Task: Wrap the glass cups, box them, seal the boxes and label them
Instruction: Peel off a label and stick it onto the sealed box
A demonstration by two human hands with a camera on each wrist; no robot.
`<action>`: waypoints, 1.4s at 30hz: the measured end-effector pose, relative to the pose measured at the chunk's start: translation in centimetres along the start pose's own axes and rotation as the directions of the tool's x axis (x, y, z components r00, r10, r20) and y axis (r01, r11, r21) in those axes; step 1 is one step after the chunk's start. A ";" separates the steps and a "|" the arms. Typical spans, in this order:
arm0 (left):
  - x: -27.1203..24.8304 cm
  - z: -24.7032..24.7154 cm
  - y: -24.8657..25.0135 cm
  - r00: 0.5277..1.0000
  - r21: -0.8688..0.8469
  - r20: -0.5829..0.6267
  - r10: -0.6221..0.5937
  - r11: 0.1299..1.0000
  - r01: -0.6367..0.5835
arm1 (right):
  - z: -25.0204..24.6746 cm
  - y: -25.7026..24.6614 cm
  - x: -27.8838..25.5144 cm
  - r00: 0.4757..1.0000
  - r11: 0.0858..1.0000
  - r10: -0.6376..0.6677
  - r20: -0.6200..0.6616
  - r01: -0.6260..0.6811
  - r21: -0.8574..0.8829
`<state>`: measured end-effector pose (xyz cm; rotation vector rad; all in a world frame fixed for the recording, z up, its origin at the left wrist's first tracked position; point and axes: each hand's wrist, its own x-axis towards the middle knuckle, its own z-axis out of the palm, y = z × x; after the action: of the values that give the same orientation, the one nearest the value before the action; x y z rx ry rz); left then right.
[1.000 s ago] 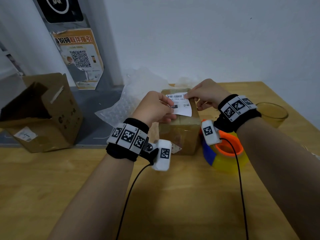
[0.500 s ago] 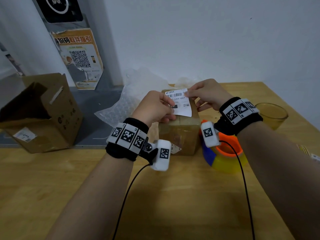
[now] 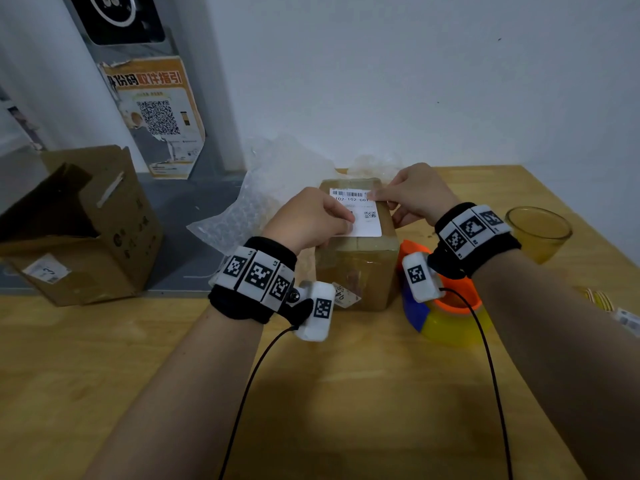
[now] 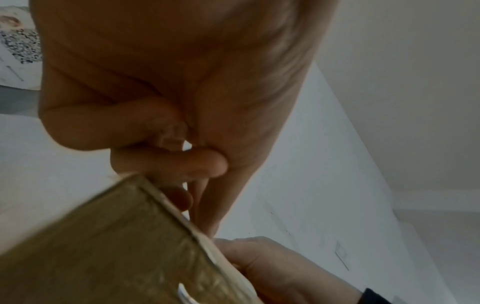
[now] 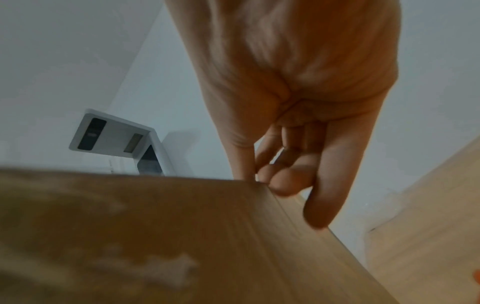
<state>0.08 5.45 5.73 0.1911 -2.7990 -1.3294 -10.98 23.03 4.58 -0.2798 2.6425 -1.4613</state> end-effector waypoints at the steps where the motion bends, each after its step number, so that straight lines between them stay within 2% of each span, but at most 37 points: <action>1: 0.0 0.0 -0.2 1.000 -0.011 -0.008 0.006 1.000 -0.006 | -0.1 0.1 0.0 1.000 1.000 -0.013 -0.017 0.013 -0.023; 3: -0.1 0.0 -0.6 0.999 -0.045 -0.033 0.017 0.999 -0.018 | -0.2 0.0 -0.5 0.993 0.994 -0.091 -0.069 0.086 -0.063; 5: 0.0 0.0 -1.1 0.996 -0.099 -0.090 0.020 0.995 -0.029 | -0.3 0.0 -1.4 0.972 0.975 -0.218 -0.086 0.213 -0.058; 7: 0.2 -0.1 -1.5 0.986 -0.120 -0.161 0.040 0.991 -0.060 | -0.1 0.1 -2.6 0.949 0.949 -0.315 -0.007 0.315 -0.032; 10: 0.7 0.1 -2.1 0.977 -0.137 -0.197 0.079 0.985 -0.107 | 0.5 1.0 -3.7 0.895 0.916 -0.396 0.205 0.400 0.025; 11: 1.0 0.3 -2.3 0.980 -0.143 -0.181 0.085 0.983 -0.112 | 0.9 1.6 -3.6 0.883 0.915 -0.393 0.258 0.403 0.015; 13: 1.3 0.7 -2.6 0.989 -0.147 -0.119 0.087 0.984 -0.104 | 1.2 2.5 -3.4 0.900 0.929 -0.319 0.297 0.359 -0.090; 16: 1.7 1.2 -3.2 0.993 -0.190 -0.042 0.107 0.975 -0.113 | 0.5 2.2 -3.5 0.923 0.915 -0.254 0.288 0.326 -0.239; 19: 2.1 1.0 -3.7 0.992 -0.176 -0.015 0.127 0.976 -0.127 | 0.1 1.8 -3.0 0.936 0.886 -0.225 0.269 0.312 -0.343; 22: 2.7 0.7 -3.8 0.996 -0.201 0.058 0.065 0.978 -0.052 | 0.0 1.5 -2.2 0.949 0.876 -0.176 0.260 0.272 -0.398; 24: 3.2 0.5 -3.7 0.992 -0.254 0.121 0.035 0.967 -0.004 | -0.1 1.2 -2.1 0.952 0.887 -0.156 0.265 0.253 -0.387; 27: 4.1 0.3 -3.6 0.984 -0.205 0.178 0.001 0.978 0.036 | -0.1 0.9 -2.2 0.947 0.910 -0.143 0.287 0.240 -0.338; 33: 6.1 0.3 -3.8 0.988 -0.118 0.145 -0.056 0.990 0.074 | 0.0 1.1 -2.2 0.935 0.963 -0.167 0.312 0.223 -0.151; 42: 5.6 -0.1 -4.2 0.979 -0.134 0.184 -0.088 0.984 0.114 | 0.2 0.1 -3.1 0.940 0.963 -0.132 0.314 0.197 -0.185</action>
<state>-5.03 2.03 2.48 0.2234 -2.8531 -1.6431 -7.97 23.56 4.45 -0.7010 2.5729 -1.0671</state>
